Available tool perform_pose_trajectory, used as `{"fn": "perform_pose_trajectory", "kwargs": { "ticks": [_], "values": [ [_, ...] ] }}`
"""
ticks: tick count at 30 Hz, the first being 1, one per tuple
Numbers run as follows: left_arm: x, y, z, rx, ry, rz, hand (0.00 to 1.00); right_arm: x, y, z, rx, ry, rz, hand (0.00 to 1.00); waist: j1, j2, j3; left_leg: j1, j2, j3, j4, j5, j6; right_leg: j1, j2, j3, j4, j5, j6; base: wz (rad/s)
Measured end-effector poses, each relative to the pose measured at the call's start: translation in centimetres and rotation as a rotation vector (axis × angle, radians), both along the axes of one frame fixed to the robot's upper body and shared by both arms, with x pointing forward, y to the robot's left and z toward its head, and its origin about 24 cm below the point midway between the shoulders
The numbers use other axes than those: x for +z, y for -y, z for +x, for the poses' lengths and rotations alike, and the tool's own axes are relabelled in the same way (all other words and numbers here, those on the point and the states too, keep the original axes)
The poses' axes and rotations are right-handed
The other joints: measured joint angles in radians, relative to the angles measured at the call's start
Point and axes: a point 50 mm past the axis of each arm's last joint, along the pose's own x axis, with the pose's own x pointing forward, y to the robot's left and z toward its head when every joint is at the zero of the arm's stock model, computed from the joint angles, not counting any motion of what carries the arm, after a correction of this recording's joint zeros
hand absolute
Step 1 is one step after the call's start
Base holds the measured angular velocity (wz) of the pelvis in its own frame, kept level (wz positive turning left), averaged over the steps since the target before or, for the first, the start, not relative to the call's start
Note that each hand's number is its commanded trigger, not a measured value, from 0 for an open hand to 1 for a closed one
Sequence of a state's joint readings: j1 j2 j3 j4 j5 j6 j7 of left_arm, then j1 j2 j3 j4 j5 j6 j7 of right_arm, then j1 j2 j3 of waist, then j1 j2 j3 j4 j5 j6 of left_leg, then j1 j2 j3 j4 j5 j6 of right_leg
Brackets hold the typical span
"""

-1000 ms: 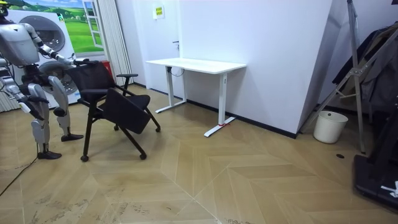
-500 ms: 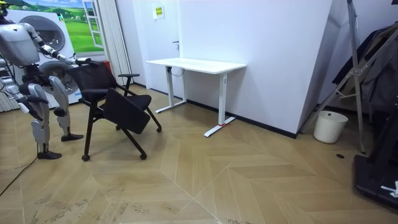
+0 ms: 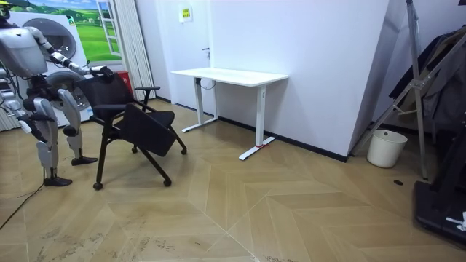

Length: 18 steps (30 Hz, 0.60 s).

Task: Push chair

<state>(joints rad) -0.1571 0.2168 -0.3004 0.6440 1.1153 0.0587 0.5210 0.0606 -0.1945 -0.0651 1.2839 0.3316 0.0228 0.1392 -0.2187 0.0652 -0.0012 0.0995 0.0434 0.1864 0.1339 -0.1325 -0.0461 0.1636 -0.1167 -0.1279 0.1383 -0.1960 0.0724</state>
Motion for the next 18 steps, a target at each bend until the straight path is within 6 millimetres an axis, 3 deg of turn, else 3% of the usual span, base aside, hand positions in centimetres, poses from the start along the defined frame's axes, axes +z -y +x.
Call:
{"fn": "perform_pose_trajectory", "kwargs": {
  "ticks": [12, 18],
  "values": [
    [0.26, 0.2, 0.11, -0.029, 0.02, -0.015, 1.0, 0.12, 0.12, 0.71, 0.077, 0.002, -0.041, 0.0, 0.004, -0.002, 0.0009, -0.002, 0.0, -0.001, 0.0, 0.0, 0.0, 0.001, 0.001, -0.002, -0.003, 0.0, 0.0, 0.0],
    [0.52, 0.31, 0.13, -0.033, 0.034, -0.021, 1.0, 0.1, 0.01, 0.77, 0.069, 0.006, -0.034, 0.0, 0.015, -0.014, 0.0015, -0.002, 0.0, 0.0, 0.0, 0.0, 0.0, 0.0, 0.001, 0.001, -0.003, 0.0, 0.0, 0.0]
  ]
}}
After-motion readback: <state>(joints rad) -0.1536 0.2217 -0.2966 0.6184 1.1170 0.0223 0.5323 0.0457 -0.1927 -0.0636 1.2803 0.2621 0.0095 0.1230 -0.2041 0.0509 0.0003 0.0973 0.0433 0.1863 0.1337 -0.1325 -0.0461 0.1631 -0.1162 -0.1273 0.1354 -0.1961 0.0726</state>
